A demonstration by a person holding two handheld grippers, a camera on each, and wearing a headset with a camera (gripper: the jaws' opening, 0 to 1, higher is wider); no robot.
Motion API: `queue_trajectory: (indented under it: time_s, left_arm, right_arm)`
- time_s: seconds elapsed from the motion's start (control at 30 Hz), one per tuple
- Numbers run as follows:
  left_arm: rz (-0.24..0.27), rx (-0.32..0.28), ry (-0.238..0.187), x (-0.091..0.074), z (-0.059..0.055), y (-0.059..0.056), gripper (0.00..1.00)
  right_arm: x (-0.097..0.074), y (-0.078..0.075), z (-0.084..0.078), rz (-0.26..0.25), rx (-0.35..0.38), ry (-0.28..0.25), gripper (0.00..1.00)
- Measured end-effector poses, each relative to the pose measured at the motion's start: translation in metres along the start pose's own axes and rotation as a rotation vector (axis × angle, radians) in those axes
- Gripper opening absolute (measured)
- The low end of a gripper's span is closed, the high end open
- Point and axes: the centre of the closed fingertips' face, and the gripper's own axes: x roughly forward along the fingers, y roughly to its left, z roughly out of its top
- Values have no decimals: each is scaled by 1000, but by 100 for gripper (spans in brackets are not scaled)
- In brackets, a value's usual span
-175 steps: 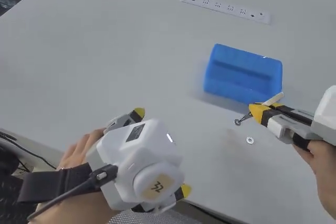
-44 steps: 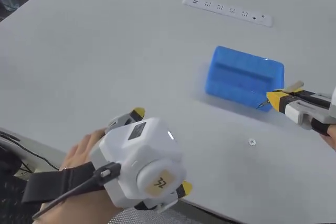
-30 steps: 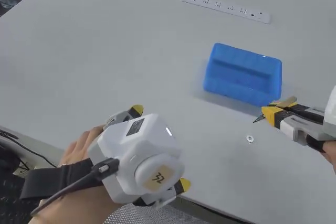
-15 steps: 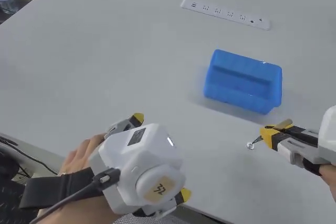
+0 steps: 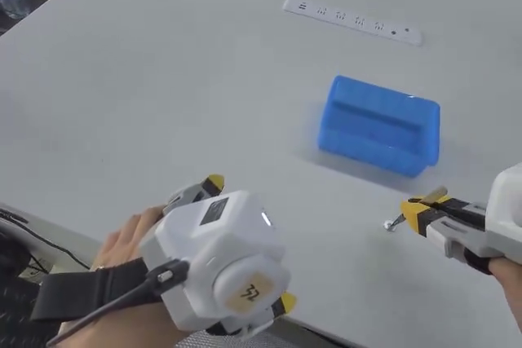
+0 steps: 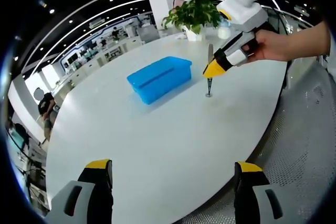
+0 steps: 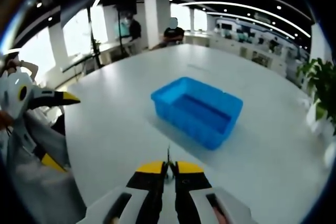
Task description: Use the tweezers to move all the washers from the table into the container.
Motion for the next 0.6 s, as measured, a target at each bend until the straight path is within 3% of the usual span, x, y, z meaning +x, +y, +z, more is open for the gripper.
queue_trajectory:
  time_s: [0.33, 0.6]
  left_arm:
    - [0, 2, 4, 1, -1, 0, 99]
    - [-2, 2, 6, 1, -1, 0, 99]
  right_arm:
    - [3, -2, 2, -24, -11, -39, 2]
    - [3, -1, 3, -32, -13, -31, 2]
